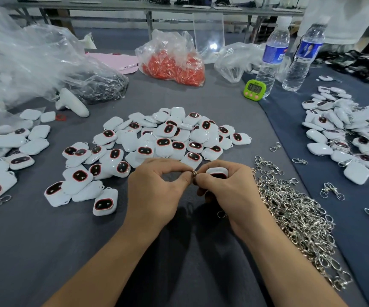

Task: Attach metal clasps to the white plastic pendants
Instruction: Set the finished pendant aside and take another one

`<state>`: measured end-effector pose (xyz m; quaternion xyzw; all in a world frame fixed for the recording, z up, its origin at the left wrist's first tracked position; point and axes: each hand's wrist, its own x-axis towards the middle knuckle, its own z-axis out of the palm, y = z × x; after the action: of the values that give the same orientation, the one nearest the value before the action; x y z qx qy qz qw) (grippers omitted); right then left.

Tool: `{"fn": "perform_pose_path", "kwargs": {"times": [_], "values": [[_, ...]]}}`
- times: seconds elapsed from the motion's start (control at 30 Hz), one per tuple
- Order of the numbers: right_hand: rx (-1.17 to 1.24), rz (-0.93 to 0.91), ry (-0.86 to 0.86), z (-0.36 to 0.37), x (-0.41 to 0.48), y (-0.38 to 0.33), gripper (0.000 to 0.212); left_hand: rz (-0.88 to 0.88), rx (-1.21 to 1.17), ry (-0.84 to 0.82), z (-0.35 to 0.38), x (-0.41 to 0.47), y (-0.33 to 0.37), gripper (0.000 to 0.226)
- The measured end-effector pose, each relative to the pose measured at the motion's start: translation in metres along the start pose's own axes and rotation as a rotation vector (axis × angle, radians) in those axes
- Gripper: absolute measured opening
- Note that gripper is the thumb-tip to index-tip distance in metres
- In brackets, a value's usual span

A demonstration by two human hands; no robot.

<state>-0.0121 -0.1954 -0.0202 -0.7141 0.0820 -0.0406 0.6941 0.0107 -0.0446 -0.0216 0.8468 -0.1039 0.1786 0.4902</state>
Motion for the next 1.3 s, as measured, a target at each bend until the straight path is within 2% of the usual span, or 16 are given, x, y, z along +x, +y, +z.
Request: {"fn": "perform_pose_path", "kwargs": {"times": [0.13,0.23,0.43,0.63,0.8,0.93,1.13,1.3], "values": [[-0.021,0.002,0.035,0.0013,0.0008,0.0008,0.020,-0.043,-0.040,-0.002,0.0011,-0.0001,-0.0003,0.026],[-0.041,-0.021,0.001,0.0033,0.0003,0.0004,0.014,-0.072,-0.102,-0.034,0.0019,-0.0007,-0.0018,0.026],[-0.169,-0.113,0.073,0.0009,0.0011,0.0031,0.004,-0.051,-0.078,-0.041,-0.0007,0.0001,-0.0005,0.028],[-0.347,-0.254,0.202,0.0025,-0.0007,0.0035,0.021,0.016,-0.018,-0.034,-0.0016,-0.0007,-0.0026,0.025],[-0.355,-0.235,0.153,0.0009,-0.0007,0.0027,0.016,0.027,-0.035,-0.049,-0.0015,-0.0020,-0.0020,0.025],[-0.306,-0.198,0.132,0.0012,-0.0016,0.0020,0.015,-0.048,-0.096,-0.066,0.0000,-0.0017,-0.0030,0.022],[-0.302,-0.244,0.163,0.0016,-0.0023,0.0024,0.017,-0.038,-0.005,-0.046,0.0002,-0.0018,-0.0008,0.023],[-0.259,-0.293,0.124,0.0029,-0.0034,0.0012,0.018,0.008,0.052,-0.049,-0.0019,-0.0018,0.0001,0.024]]}}
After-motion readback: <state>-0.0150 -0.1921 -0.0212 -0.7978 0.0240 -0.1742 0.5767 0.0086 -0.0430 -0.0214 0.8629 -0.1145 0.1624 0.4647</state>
